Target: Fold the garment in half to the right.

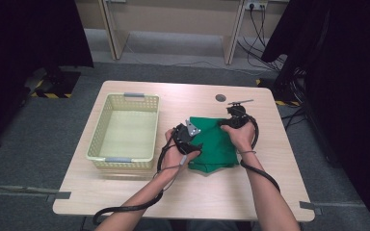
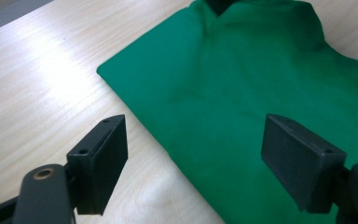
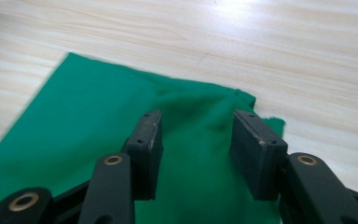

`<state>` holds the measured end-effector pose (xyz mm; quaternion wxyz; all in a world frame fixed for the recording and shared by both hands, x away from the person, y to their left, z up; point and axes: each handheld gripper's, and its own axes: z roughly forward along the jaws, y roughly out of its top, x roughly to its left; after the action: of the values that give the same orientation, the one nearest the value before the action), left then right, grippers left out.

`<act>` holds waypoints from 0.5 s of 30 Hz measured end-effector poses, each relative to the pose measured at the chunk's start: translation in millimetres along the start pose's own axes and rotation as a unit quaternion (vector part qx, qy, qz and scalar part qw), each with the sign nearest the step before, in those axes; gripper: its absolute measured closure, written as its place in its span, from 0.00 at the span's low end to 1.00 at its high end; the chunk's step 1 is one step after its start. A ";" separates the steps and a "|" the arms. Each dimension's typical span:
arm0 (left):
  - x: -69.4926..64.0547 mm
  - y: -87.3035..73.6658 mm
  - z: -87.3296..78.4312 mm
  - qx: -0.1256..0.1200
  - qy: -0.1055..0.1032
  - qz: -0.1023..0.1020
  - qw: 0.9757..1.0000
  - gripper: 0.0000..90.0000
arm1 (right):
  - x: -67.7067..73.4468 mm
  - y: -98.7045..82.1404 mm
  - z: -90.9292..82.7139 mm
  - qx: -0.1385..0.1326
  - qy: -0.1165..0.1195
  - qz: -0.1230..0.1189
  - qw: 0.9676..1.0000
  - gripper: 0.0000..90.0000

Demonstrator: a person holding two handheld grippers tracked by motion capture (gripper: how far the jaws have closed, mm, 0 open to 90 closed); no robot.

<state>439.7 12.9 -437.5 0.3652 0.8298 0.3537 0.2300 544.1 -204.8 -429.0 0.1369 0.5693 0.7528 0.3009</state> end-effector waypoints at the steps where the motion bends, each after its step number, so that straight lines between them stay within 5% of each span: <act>1: -0.8 -1.5 -1.2 0.002 -0.002 0.003 1.000 0.24 | 2.6 -1.9 -7.5 -0.001 -0.001 -0.007 1.000 0.59; 8: -8.0 -13.1 -5.7 0.015 -0.011 0.015 1.000 0.24 | 18.7 -35.2 -43.0 0.022 0.025 -0.027 0.999 0.55; 15: -13.7 -23.4 -2.3 0.031 -0.016 0.019 0.999 0.24 | 29.5 -68.4 -40.0 0.050 0.019 -0.048 0.997 0.54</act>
<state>419.6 14.9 -455.7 0.3405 0.8511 0.3388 0.2120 459.9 -200.7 -435.4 0.1084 0.5326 0.7959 0.2668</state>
